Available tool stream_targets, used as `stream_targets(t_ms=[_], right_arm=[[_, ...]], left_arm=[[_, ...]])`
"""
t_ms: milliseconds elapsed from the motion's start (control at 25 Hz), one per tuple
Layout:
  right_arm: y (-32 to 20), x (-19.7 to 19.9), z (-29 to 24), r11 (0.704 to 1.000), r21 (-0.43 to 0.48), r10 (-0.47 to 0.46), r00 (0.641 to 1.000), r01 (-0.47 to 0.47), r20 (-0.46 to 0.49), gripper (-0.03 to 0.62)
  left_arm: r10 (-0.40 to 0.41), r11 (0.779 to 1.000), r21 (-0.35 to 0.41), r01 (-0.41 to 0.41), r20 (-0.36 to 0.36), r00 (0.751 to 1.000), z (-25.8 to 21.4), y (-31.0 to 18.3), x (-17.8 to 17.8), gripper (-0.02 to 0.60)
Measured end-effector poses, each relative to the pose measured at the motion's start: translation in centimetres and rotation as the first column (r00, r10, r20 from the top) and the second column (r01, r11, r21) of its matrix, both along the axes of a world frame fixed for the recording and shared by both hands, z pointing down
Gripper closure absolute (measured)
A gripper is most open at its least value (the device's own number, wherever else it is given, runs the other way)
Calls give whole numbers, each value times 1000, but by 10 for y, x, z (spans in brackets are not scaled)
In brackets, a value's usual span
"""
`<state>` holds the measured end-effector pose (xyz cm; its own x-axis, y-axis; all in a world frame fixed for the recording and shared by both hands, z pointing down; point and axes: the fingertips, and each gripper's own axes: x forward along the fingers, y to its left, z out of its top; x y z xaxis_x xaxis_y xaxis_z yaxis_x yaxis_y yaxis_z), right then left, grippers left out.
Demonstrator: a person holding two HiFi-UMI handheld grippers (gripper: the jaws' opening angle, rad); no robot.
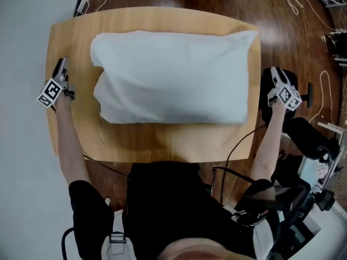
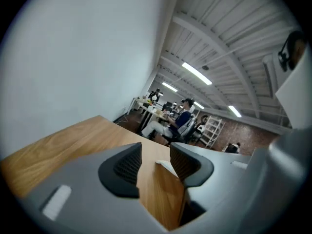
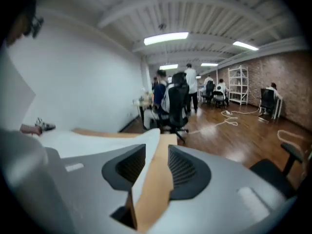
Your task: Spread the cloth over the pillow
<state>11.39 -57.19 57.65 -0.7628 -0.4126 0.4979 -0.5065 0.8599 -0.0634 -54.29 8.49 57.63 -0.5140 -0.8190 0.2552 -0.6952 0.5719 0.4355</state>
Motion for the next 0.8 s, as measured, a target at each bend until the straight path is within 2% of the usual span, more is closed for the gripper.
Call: stream_targets(t_ms=[40,80,160,240,280,320,360,440,520,560,640,680,800], right_arm=[[27,24,-27,1000,14,13,991,-15,130,464],[57,48,-54,999,29,21,966,-29,259,492],[119,91,-103,997,50,24,876,-55,482,589],[176,120,-135,997,45,23,787,-64,617,589],[201,125,-140,998,28,25,768,-56,640,589],[222,124,-137,999,0,28,773,-36,634,589],[239,119,-129,999,-38,31,790,-9,613,563],[264,105,-118,994,-98,19,821,46,571,438],[283,90,-122,992,-102,-10,830,80,558,336],[292,82,-128,992,-87,-28,825,93,564,313],[310,66,-144,992,-47,-66,806,116,588,310],[319,61,-152,992,-25,-83,799,122,595,319],[336,60,-164,992,35,-119,810,120,574,434]], left_arm=[[22,998,52,-21,-20,1000,-6,30,28,399],[46,994,103,-41,-40,998,-10,62,59,397],[110,976,194,-97,-55,992,-18,107,114,397],[202,959,216,-185,-58,978,-9,122,156,397],[256,950,203,-238,-71,964,5,124,178,397],[308,940,184,-288,-89,947,18,124,202,397],[348,930,168,-327,-113,931,30,123,229,384],[389,918,141,-370,-152,909,46,112,275,342],[414,910,90,-404,-152,897,62,94,296,323],[428,904,48,-425,-141,893,71,85,299,322],[452,888,-36,-459,-116,884,79,76,302,327],[453,886,-55,-460,-104,885,79,77,302,362],[410,911,-14,-412,-65,910,58,92,300,537]])
